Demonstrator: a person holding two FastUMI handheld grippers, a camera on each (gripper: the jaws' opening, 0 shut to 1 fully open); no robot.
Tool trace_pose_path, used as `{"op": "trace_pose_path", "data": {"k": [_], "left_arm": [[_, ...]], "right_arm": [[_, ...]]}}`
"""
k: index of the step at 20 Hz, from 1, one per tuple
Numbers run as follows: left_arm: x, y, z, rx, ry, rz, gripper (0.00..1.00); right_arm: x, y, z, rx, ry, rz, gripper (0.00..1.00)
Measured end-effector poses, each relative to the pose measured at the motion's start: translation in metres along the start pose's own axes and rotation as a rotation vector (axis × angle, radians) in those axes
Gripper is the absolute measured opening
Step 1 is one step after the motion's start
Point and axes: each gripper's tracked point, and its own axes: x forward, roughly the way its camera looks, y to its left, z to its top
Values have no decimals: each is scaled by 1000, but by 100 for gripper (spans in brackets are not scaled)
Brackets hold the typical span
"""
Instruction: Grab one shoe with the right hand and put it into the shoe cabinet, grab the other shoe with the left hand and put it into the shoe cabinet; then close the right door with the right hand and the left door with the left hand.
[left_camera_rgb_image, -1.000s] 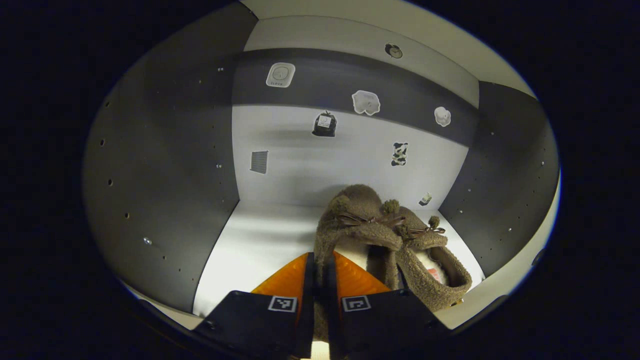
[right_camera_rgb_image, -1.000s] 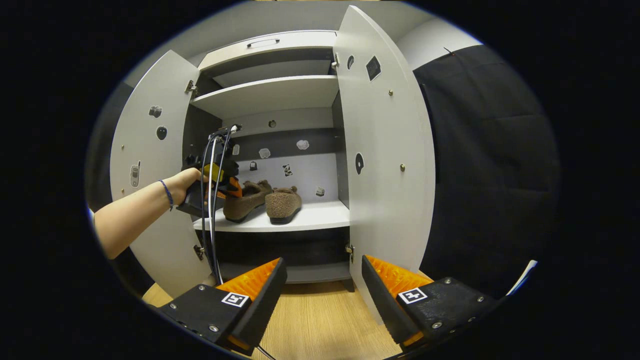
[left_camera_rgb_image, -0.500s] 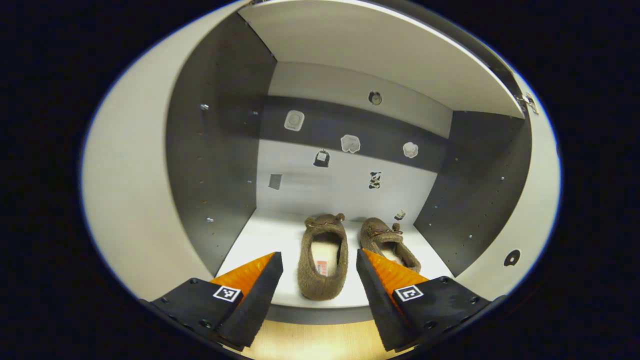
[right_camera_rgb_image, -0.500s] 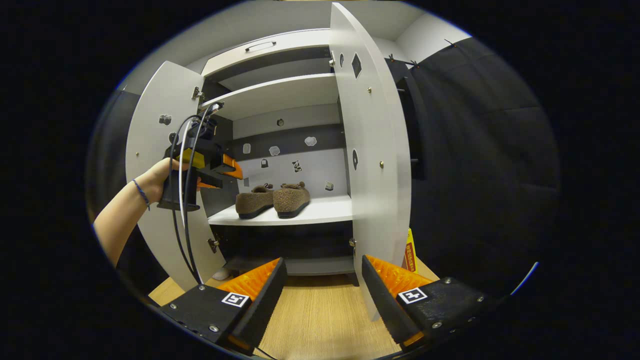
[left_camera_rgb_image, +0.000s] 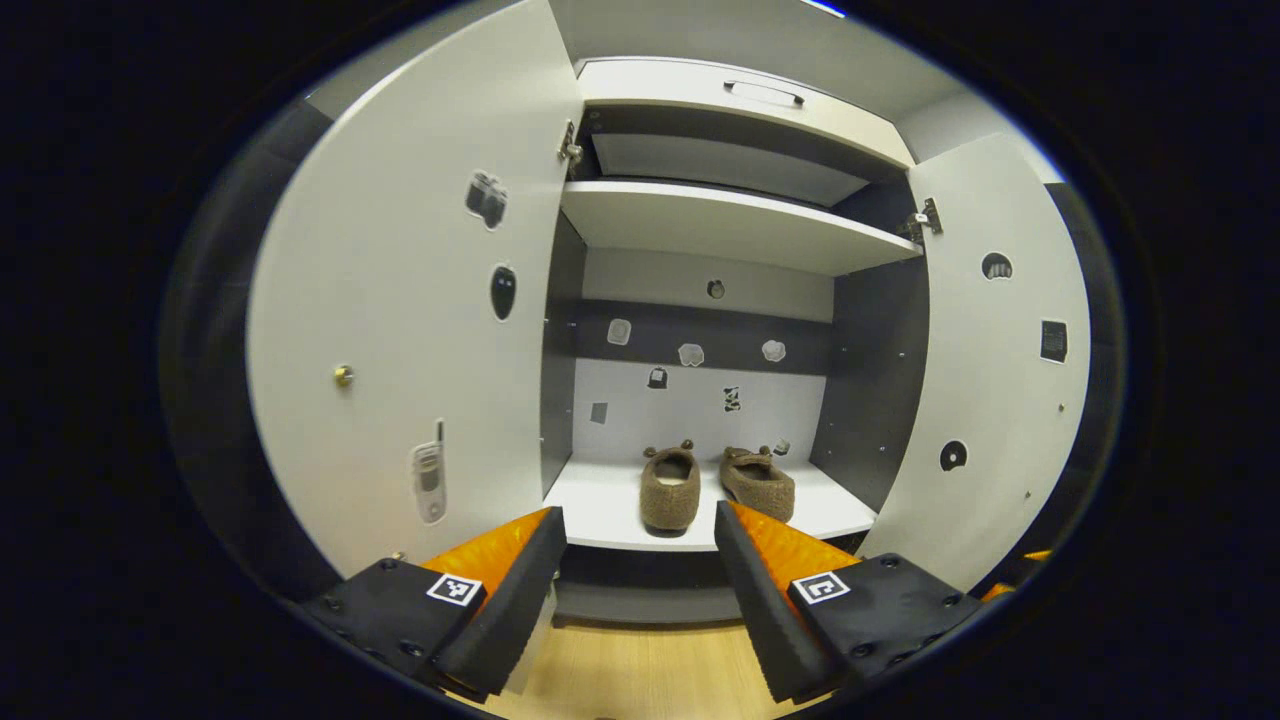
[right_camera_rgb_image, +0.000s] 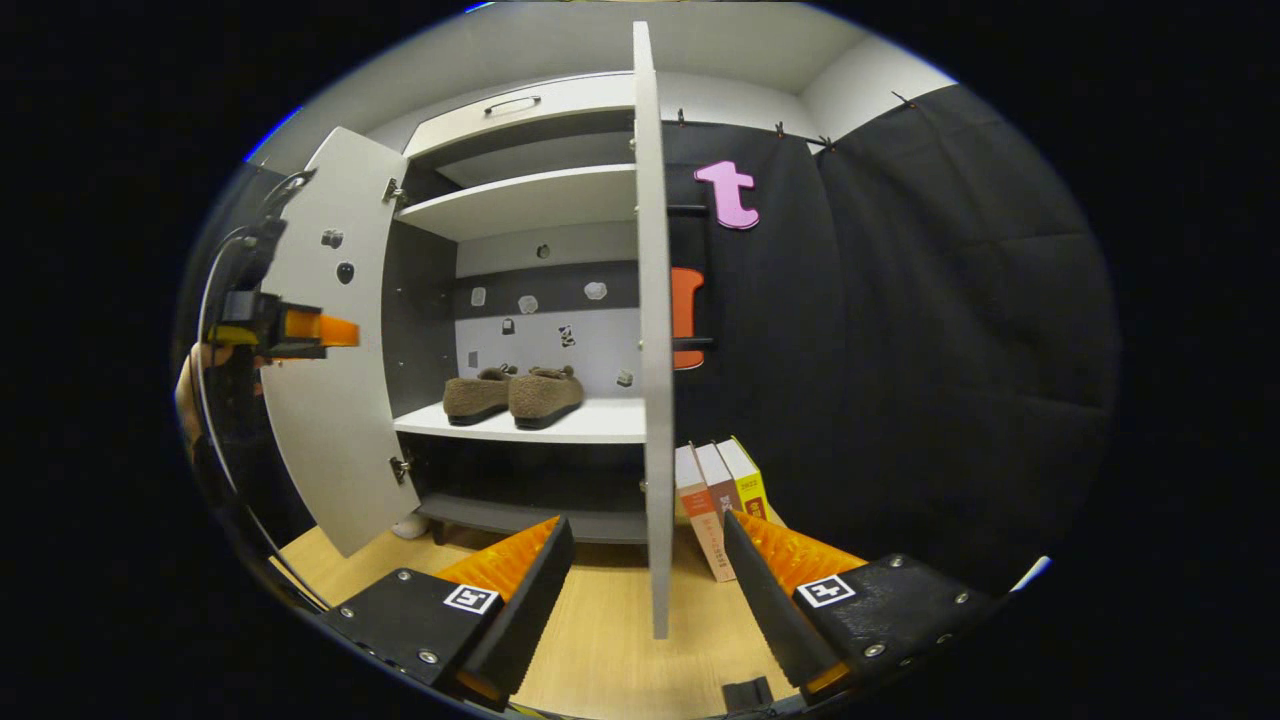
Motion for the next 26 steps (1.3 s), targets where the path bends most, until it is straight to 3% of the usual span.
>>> {"op": "trace_pose_path", "data": {"k": [6,12,15,17,22,26], "left_arm": [[-79,52,-25,28,-23,68,94],[-141,103,-71,-48,1,159,99],[-152,130,-81,-38,-7,213,94],[-156,147,-82,-41,-10,234,97],[-153,168,-76,-30,-45,229,99],[-135,183,-75,-11,-50,218,96]], "right_arm": [[25,-59,7,51,-19,-87,93],[67,-61,11,85,-27,-71,93],[75,-60,20,60,-40,-70,92],[76,-59,23,75,-46,-69,91],[72,-45,23,75,-50,-82,91],[76,-13,23,74,-61,-58,91]]}}
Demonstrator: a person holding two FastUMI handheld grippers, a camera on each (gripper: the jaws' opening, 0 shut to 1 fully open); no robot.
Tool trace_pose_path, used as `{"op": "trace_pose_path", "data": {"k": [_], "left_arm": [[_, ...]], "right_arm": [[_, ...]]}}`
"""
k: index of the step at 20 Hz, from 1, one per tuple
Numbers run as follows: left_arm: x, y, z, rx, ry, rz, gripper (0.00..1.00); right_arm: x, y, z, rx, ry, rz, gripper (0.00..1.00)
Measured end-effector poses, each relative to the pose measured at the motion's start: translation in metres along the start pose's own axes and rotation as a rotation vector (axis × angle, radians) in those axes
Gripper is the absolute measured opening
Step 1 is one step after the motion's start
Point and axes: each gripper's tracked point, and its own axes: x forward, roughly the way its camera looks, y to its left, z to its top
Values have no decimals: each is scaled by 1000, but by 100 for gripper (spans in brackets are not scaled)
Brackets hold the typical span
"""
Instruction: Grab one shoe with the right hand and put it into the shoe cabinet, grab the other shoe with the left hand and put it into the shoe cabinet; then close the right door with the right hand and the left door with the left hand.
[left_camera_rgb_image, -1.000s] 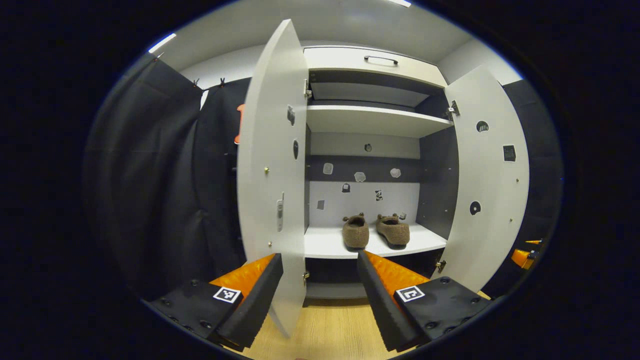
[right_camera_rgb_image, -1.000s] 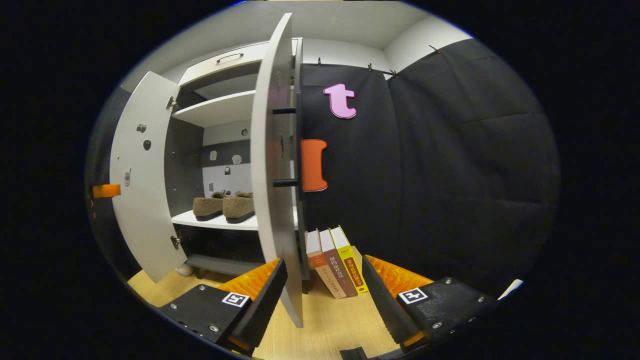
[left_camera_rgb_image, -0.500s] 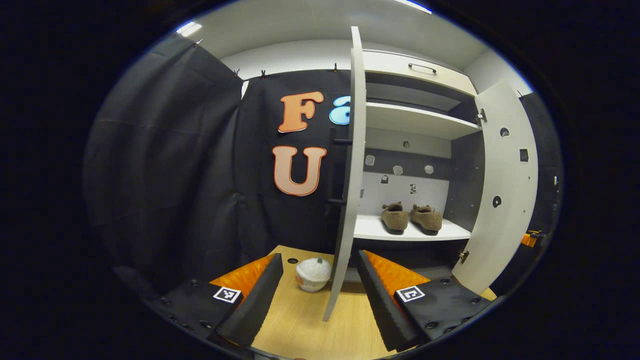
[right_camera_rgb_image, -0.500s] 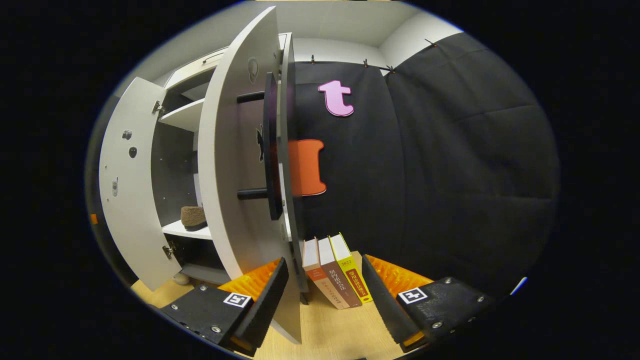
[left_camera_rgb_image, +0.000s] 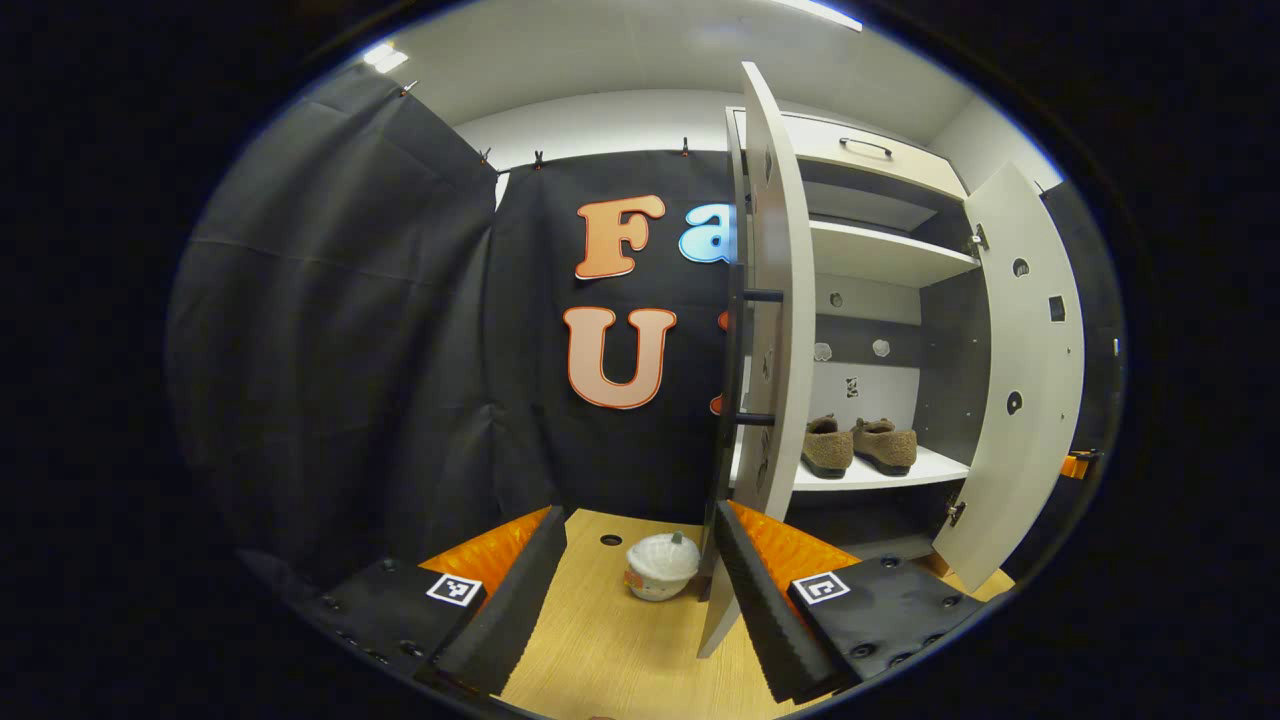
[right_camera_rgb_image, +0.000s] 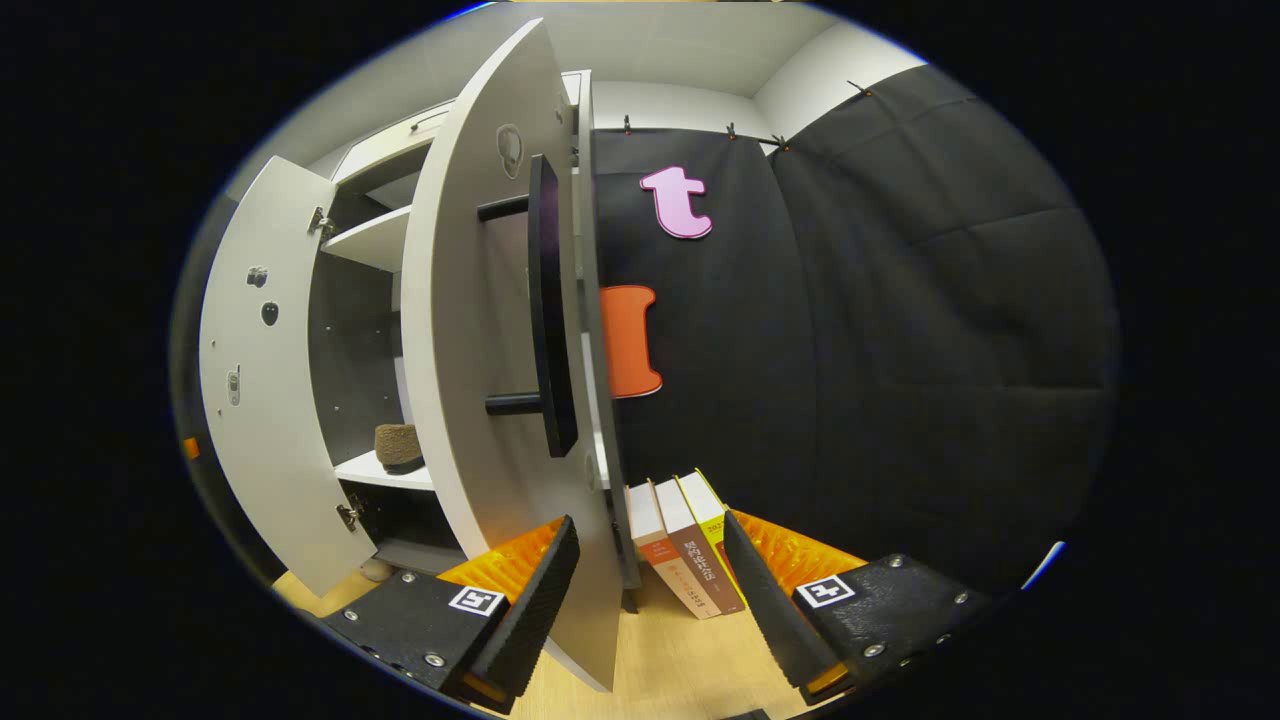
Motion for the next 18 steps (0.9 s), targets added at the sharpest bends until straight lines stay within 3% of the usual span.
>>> {"op": "trace_pose_path", "data": {"k": [7,8,10,18], "left_arm": [[30,13,-11,-21,15,-64,95],[35,17,-13,-26,21,-70,99],[40,20,-10,-29,16,-83,95],[53,38,-7,-38,-6,-67,95]], "right_arm": [[11,59,-4,-13,-23,47,91],[14,66,-6,-16,-19,56,91],[19,78,-2,-18,-33,67,91],[60,121,-2,5,-64,98,91]]}}
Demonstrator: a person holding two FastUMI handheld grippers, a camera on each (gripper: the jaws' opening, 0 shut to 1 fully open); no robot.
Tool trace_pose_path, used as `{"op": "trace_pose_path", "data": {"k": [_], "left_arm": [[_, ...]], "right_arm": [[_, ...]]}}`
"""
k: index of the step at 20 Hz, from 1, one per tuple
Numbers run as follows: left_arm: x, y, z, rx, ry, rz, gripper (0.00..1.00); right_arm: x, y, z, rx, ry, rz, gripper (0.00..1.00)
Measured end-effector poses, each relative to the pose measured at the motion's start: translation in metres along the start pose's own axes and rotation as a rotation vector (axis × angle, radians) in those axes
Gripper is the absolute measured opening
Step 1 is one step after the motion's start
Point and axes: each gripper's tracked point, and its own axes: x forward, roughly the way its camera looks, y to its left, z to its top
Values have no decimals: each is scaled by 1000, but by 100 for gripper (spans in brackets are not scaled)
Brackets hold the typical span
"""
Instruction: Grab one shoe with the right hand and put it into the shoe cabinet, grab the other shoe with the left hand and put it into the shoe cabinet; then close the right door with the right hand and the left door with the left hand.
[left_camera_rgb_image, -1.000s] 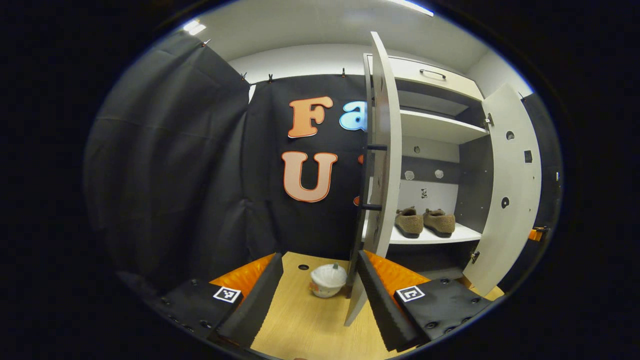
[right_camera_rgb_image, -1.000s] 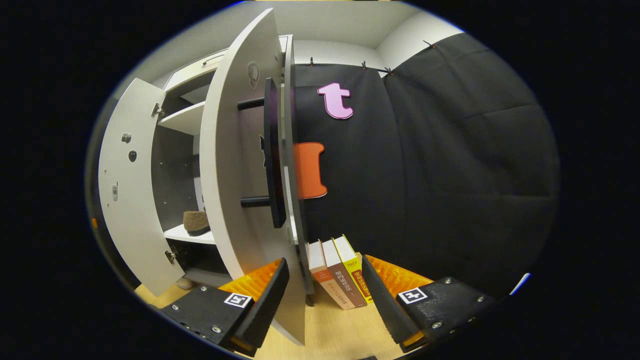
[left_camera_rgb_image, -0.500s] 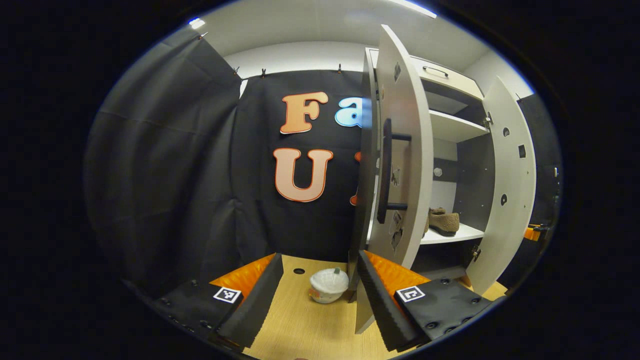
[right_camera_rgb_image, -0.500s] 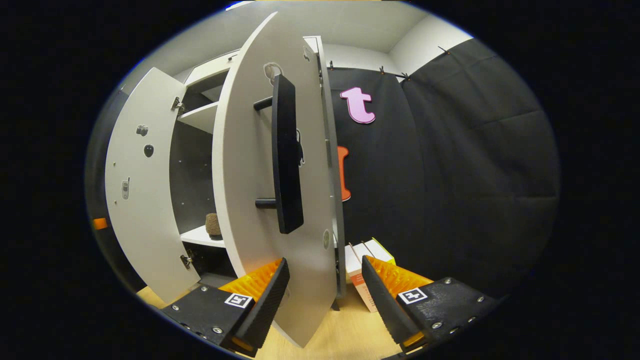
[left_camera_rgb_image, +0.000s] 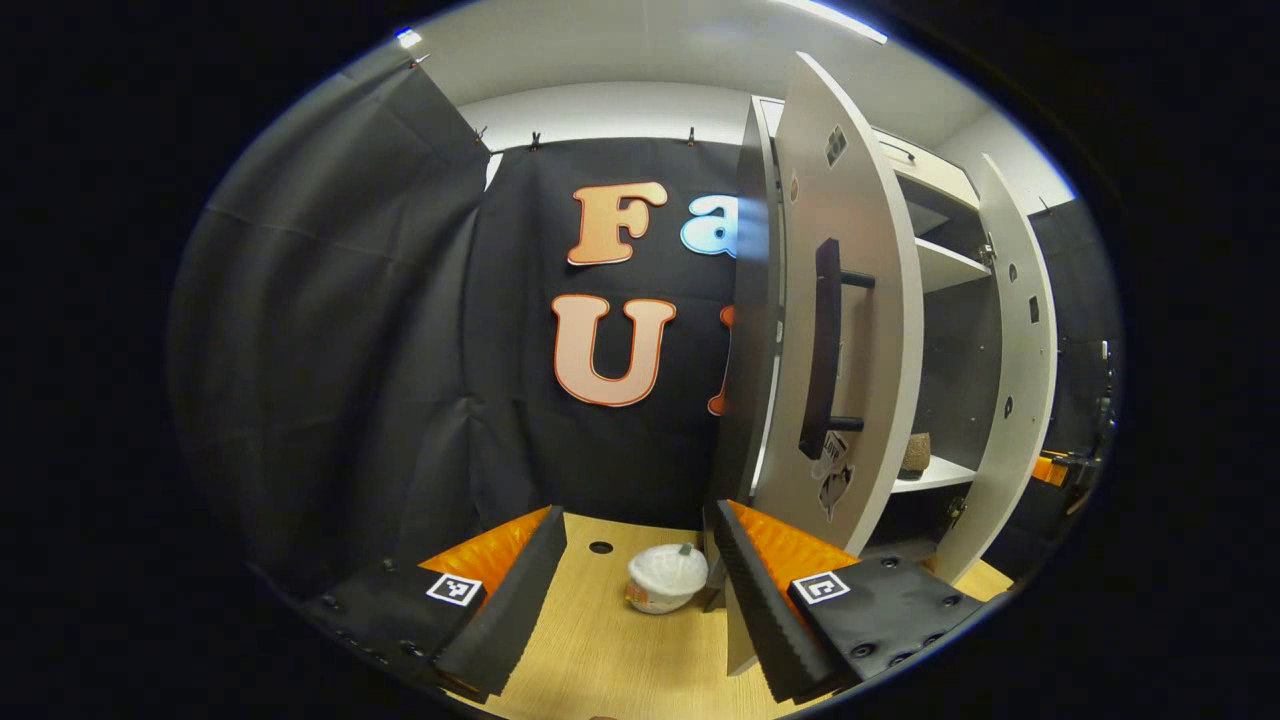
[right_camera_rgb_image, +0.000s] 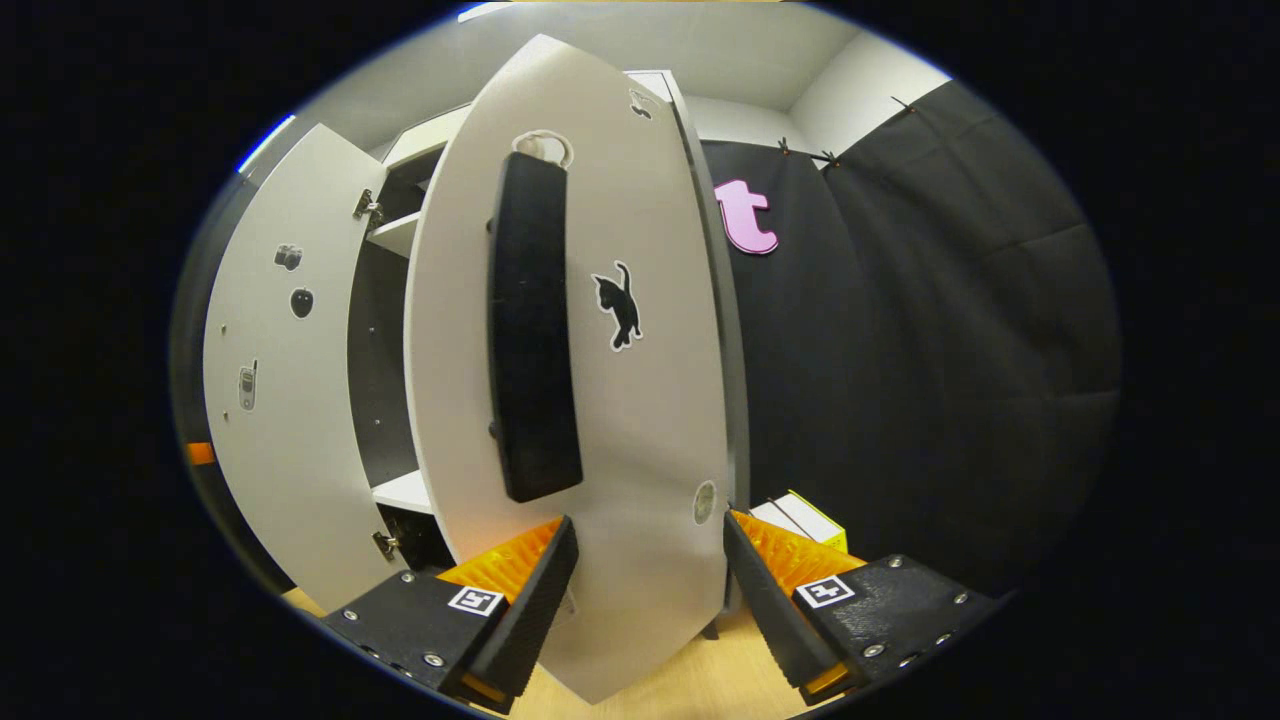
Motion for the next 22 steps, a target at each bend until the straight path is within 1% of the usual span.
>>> {"op": "trace_pose_path", "data": {"k": [1,3,4,6,7,12,15,20,22], "left_arm": [[2,0,-1,1,-1,2,97],[6,3,-2,7,-2,10,95],[7,4,-3,10,-2,15,97],[9,4,-3,19,-8,17,97],[11,3,-2,22,-14,18,94],[22,-10,-16,15,16,-9,95],[28,-30,-23,-4,32,-54,95],[38,-65,-31,3,43,-121,95],[39,-61,-31,28,44,-86,95]], "right_arm": [[10,7,-3,4,2,3,91],[32,15,-8,-3,15,2,91],[43,22,-9,0,19,9,91],[57,25,-8,-20,15,3,91],[59,27,-7,-30,10,4,91],[76,33,-10,-27,17,-4,91],[88,40,-12,-40,23,-24,91],[86,43,-8,-83,29,-41,91],[83,42,-6,-81,45,-41,91]]}}
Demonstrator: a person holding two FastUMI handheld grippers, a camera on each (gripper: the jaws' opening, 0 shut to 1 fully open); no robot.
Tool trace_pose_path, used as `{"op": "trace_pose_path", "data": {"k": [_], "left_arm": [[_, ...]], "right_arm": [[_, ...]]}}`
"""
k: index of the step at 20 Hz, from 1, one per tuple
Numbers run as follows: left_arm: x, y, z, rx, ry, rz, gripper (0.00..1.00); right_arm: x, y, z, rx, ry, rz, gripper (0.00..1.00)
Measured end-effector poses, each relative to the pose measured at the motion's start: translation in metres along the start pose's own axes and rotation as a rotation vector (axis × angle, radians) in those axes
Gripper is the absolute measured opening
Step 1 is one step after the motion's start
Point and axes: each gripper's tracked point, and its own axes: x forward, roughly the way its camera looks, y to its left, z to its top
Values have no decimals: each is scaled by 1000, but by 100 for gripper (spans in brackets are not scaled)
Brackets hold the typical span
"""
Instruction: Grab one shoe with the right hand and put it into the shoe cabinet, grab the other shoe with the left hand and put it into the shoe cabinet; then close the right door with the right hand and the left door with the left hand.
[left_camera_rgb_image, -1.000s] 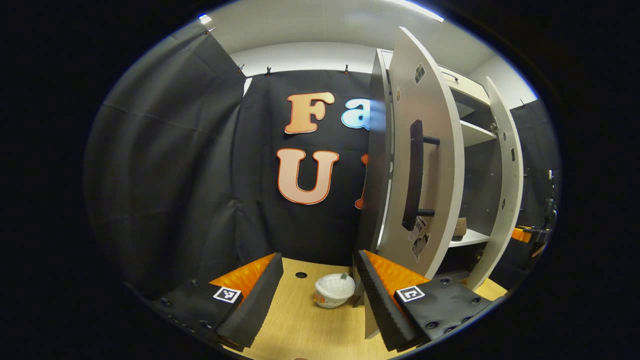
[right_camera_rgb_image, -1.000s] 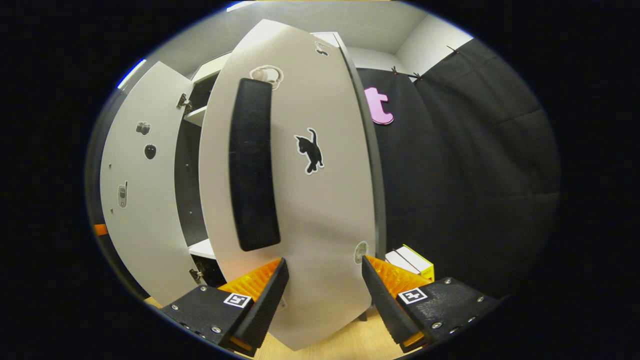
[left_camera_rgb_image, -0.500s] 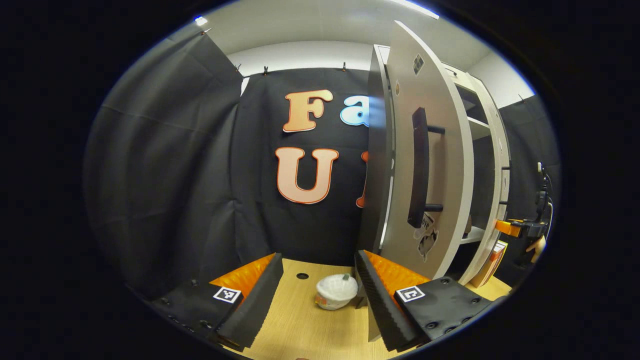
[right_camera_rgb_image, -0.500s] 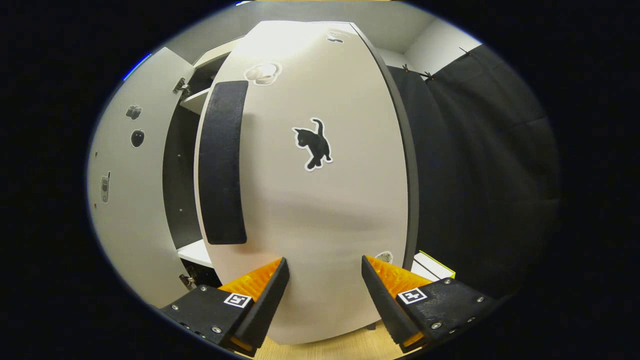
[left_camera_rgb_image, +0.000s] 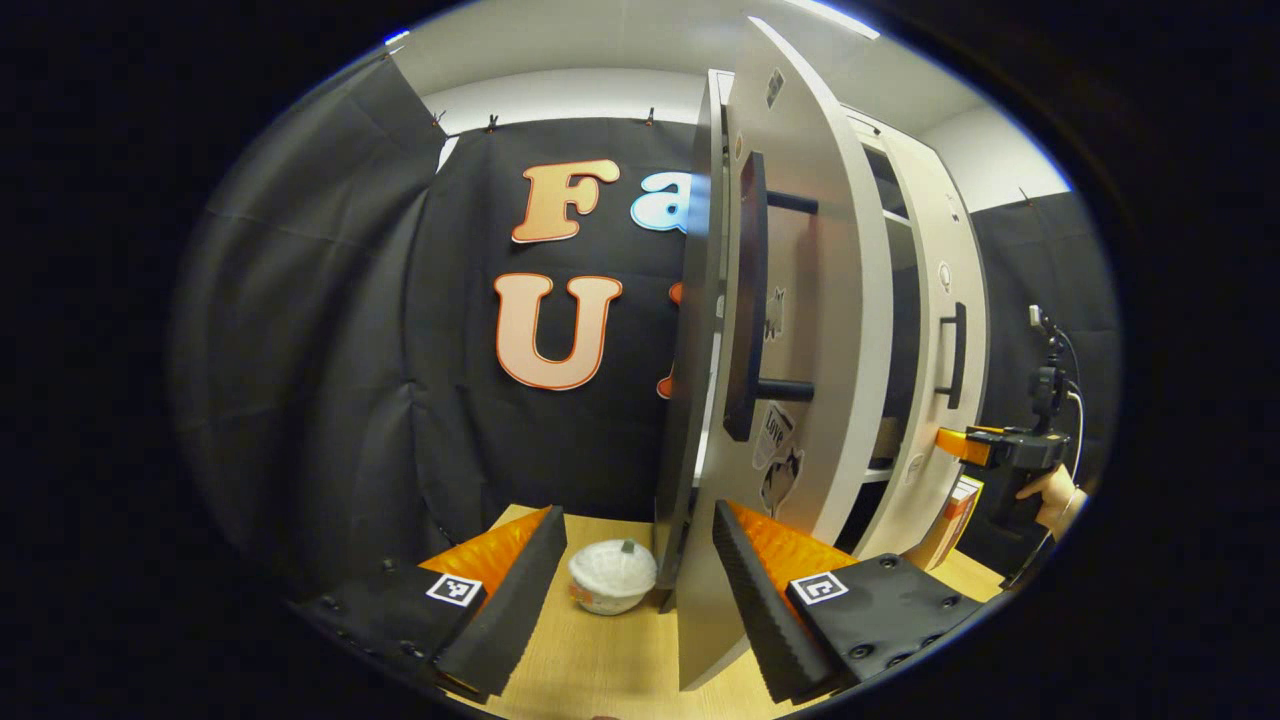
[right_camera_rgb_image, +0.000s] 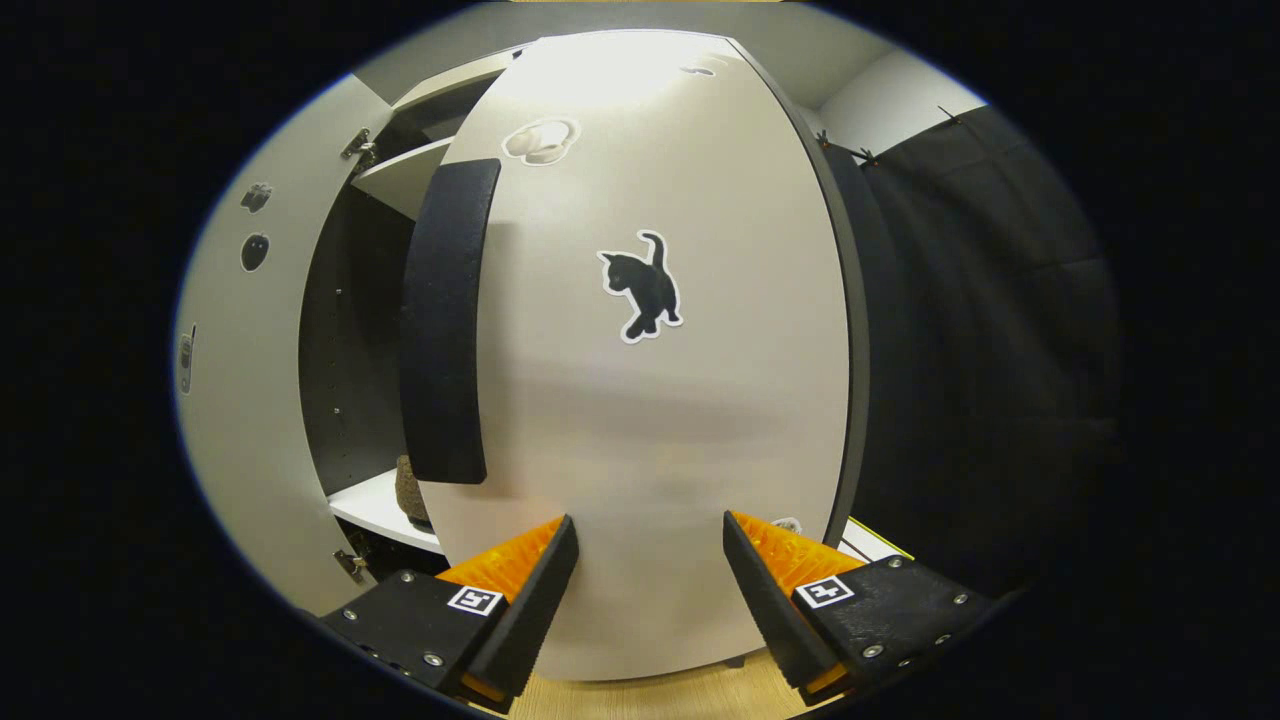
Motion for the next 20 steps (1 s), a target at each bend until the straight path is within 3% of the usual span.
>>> {"op": "trace_pose_path", "data": {"k": [2,5,6,8,11,16,18,20], "left_arm": [[1,-2,0,-14,5,7,98],[-2,-11,-4,-55,22,-11,94],[-2,-14,-4,-52,25,-13,99],[-2,-26,-2,-34,24,-25,99],[1,-55,-5,-45,30,-82,94],[11,-93,-7,-51,39,-157,94],[12,-106,-7,-45,41,-180,99],[17,-116,-6,-37,38,-190,94]], "right_arm": [[-6,0,5,11,5,10,91],[-35,-12,18,16,-19,15,91],[-45,-18,23,16,-26,17,91],[-62,-30,32,12,-39,15,91],[-86,-45,41,-2,-55,18,91],[-121,-63,42,-45,-57,30,91],[-132,-68,41,-55,-56,35,91],[-140,-71,38,-67,-54,42,91]]}}
